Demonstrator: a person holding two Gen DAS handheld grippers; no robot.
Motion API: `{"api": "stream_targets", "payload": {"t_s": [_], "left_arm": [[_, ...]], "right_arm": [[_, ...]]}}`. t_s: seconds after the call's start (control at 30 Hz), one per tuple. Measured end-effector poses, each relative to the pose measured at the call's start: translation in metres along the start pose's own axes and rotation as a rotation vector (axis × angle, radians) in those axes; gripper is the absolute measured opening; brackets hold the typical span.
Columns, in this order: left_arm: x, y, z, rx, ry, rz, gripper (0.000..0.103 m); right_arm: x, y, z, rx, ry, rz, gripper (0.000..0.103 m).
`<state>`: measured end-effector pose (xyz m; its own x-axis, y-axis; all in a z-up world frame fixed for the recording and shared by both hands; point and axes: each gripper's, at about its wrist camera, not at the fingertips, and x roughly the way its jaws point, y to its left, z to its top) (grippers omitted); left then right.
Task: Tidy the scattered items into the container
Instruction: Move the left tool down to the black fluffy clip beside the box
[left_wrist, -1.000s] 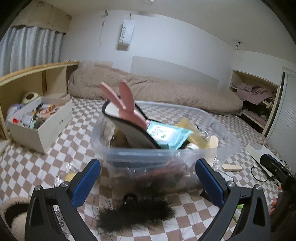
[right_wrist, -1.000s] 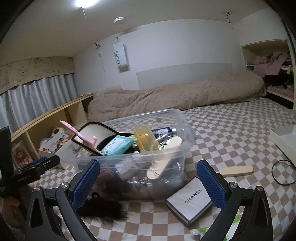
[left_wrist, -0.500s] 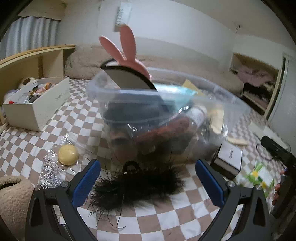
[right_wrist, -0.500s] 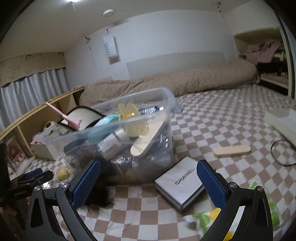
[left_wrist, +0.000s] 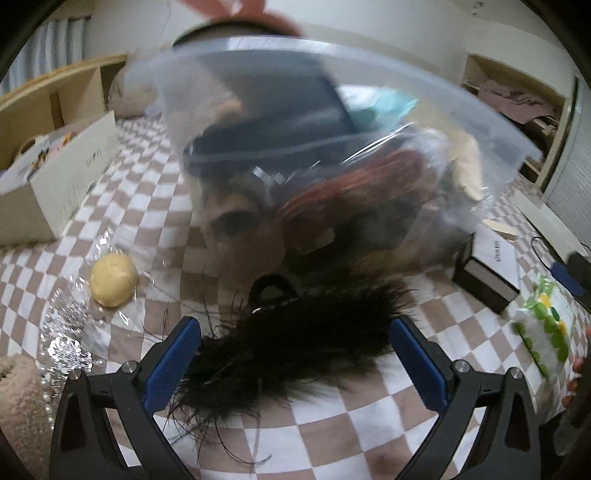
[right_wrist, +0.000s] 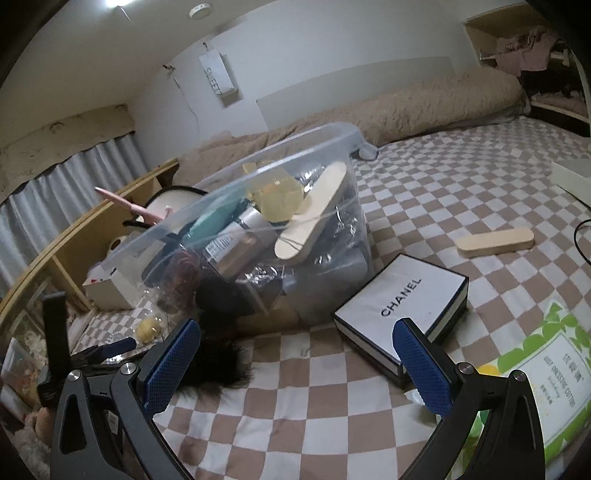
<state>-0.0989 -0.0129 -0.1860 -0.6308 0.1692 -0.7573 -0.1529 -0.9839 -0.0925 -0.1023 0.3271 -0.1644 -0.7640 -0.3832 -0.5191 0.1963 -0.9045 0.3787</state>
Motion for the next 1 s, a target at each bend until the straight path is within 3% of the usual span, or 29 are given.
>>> {"api": "stream_targets", "payload": {"t_s": [0.17, 0.3, 0.43, 0.67, 0.83, 1.0], "left_arm": [[0.018, 0.017, 0.001, -0.070, 0.062, -0.007, 0.103], [0.033, 0.020, -0.005, -0.146, 0.150, -0.144, 0.103], [0.030, 0.006, -0.011, -0.116, 0.166, -0.192, 0.103], [0.023, -0.026, -0.025, -0.086, 0.207, -0.347, 0.103], [0.019, -0.054, -0.026, 0.009, 0.171, -0.322, 0.103], [0.021, -0.064, -0.028, 0.092, 0.128, -0.180, 0.103]], "right_arm": [[0.005, 0.001, -0.003, -0.008, 0.030, -0.010, 0.103], [0.008, 0.004, -0.006, -0.021, 0.048, -0.004, 0.103], [0.015, 0.008, -0.011, -0.041, 0.084, 0.021, 0.103], [0.026, 0.012, -0.018, -0.068, 0.137, 0.026, 0.103], [0.032, 0.009, -0.021, -0.058, 0.164, 0.012, 0.103], [0.038, 0.008, -0.024, -0.043, 0.186, 0.021, 0.103]]}}
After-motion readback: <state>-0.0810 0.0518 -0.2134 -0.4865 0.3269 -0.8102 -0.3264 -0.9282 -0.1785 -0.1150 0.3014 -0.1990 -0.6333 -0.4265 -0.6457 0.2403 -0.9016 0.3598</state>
